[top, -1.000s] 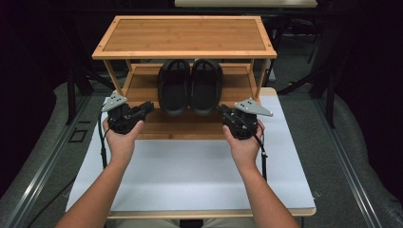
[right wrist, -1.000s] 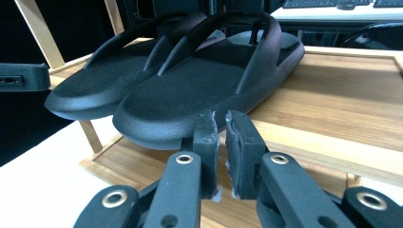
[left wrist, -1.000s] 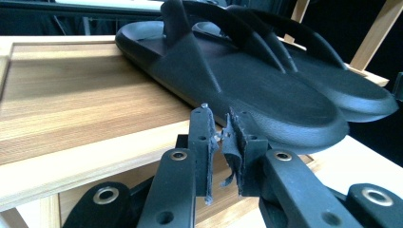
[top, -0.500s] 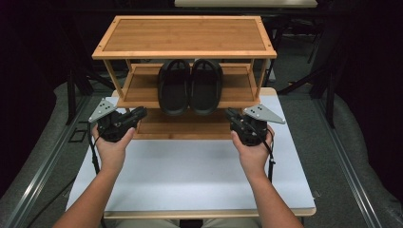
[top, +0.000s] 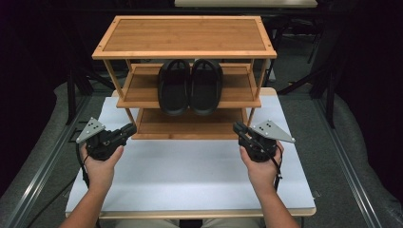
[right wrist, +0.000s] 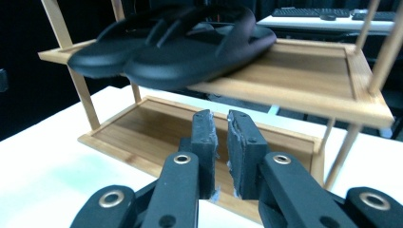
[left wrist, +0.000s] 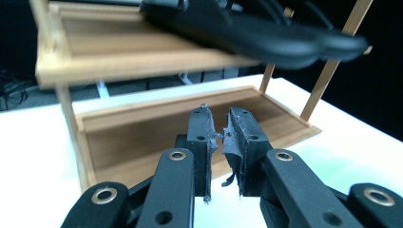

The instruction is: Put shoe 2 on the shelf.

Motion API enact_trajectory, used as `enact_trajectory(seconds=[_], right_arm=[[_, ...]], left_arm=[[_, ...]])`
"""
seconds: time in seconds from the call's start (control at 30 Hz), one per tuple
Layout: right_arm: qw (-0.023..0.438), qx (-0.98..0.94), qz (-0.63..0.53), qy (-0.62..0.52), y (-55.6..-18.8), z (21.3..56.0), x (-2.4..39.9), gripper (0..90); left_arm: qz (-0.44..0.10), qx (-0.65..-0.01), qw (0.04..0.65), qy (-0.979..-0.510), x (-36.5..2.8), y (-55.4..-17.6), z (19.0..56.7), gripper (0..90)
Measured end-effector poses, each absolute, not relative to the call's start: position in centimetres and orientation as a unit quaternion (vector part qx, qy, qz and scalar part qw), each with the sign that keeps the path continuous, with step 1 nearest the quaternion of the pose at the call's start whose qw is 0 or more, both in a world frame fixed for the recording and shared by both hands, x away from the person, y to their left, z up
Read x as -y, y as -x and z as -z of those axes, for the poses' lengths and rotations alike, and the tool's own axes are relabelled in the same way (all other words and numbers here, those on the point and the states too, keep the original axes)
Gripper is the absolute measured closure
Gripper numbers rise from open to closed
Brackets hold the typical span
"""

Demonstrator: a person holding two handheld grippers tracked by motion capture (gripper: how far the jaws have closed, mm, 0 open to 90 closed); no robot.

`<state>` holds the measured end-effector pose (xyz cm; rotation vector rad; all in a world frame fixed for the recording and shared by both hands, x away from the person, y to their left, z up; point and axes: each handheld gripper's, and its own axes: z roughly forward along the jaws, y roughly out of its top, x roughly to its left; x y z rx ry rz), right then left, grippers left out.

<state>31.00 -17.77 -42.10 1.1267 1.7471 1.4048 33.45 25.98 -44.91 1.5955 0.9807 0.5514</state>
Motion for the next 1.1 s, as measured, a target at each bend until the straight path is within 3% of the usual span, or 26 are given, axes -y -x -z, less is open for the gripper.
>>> enact_trajectory(seconds=[0.73, 1.1], right_arm=[[0.299, -0.658, -0.503, -0.475, -28.7, 50.7, 19.9, 80.2], [0.275, -0.653, -0.497, -0.501, -29.0, 52.8, 20.9, 71.8]], left_arm=[[-0.21, -0.446, 0.531, -0.69, -28.1, -31.5, 51.1, 76.5], [-0.2, -0.443, 0.525, -0.698, -27.2, -31.6, 52.4, 63.9]])
